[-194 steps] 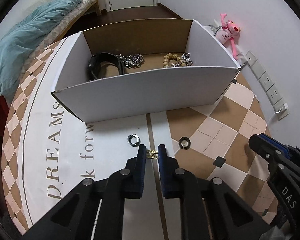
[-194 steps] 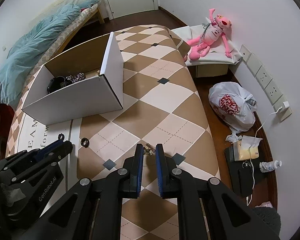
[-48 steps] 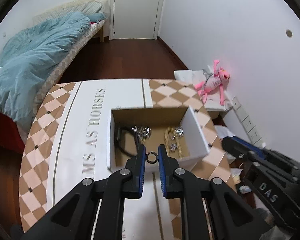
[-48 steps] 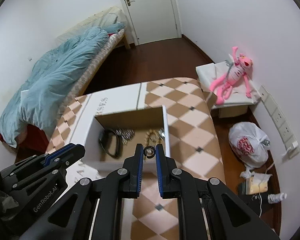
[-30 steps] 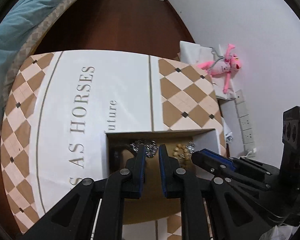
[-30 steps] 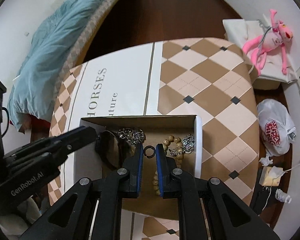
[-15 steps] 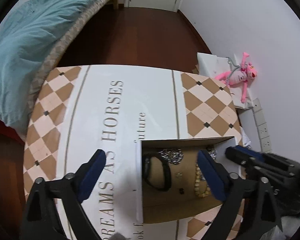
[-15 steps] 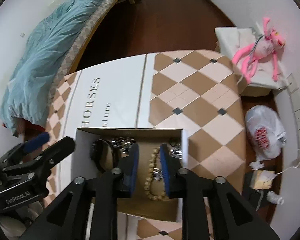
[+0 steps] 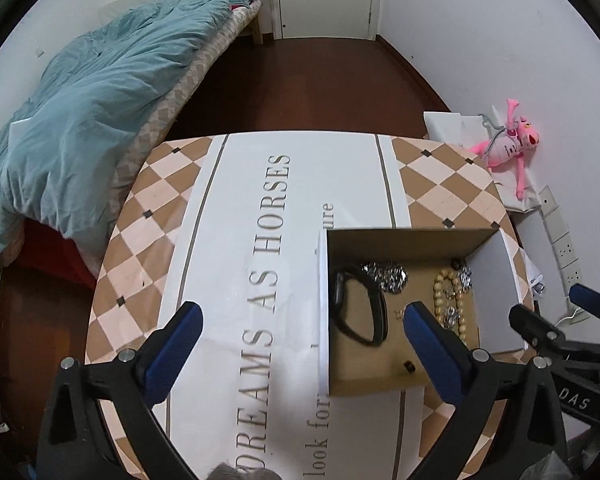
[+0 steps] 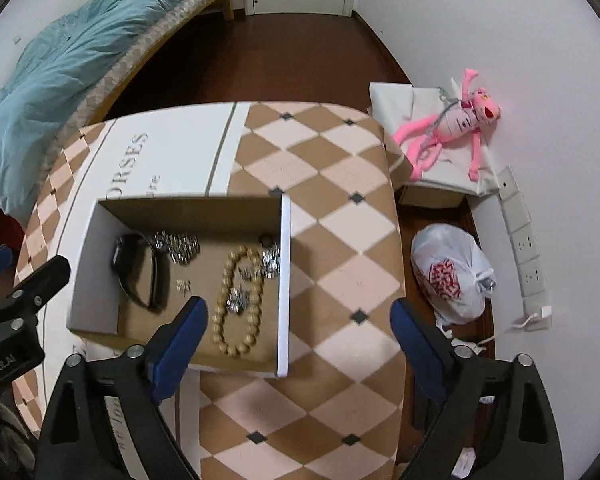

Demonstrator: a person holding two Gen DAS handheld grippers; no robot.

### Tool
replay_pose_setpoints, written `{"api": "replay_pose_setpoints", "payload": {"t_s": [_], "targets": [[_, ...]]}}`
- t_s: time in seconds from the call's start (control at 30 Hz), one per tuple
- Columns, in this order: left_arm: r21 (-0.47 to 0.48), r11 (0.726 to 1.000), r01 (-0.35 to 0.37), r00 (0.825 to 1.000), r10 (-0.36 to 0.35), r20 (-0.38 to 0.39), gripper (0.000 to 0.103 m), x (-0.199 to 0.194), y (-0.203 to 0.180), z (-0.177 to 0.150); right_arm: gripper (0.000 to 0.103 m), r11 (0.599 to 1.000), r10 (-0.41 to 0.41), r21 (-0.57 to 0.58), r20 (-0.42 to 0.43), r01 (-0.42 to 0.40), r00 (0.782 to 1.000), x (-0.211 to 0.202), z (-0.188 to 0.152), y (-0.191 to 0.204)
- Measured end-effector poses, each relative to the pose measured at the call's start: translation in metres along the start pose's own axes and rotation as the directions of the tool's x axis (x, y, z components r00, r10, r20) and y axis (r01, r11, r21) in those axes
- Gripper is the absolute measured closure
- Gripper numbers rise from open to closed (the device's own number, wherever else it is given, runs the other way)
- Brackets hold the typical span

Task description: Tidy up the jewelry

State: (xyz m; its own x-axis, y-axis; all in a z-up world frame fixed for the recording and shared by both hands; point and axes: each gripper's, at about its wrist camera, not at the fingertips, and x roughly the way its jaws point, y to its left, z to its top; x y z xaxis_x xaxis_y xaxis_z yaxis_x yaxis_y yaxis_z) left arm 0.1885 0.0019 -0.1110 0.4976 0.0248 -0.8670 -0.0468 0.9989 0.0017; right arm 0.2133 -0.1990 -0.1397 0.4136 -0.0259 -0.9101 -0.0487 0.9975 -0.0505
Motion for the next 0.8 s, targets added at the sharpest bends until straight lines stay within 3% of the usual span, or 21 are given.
{"api": "replay_pose_setpoints", "payload": {"t_s": [0.33, 0.6, 0.8], "targets": [[-0.012, 1.0, 0.025, 0.999, -0.024, 0.042, 0.0, -0.038, -0.005, -0.018, 0.003, 0.999, 0.002, 0.039, 0.052, -0.004, 0.999, -0.033, -0.032, -0.004], [0.007, 0.999, 0.037, 0.992, -0.038, 0.123, 0.0, -0.097, -0.006, -0.038, 0.0, 0.999, -0.014, 0.04, 0.146, 0.008, 0.989, -0.096, -0.055, -0.006], [0.026, 0.999, 0.037, 0.981, -0.041, 0.192, 0.0, -0.146, -0.005, -0.054, 0.0, 0.999, -0.024, 0.044, 0.254, 0.013, 0.967, -0.16, -0.075, -0.007]]}}
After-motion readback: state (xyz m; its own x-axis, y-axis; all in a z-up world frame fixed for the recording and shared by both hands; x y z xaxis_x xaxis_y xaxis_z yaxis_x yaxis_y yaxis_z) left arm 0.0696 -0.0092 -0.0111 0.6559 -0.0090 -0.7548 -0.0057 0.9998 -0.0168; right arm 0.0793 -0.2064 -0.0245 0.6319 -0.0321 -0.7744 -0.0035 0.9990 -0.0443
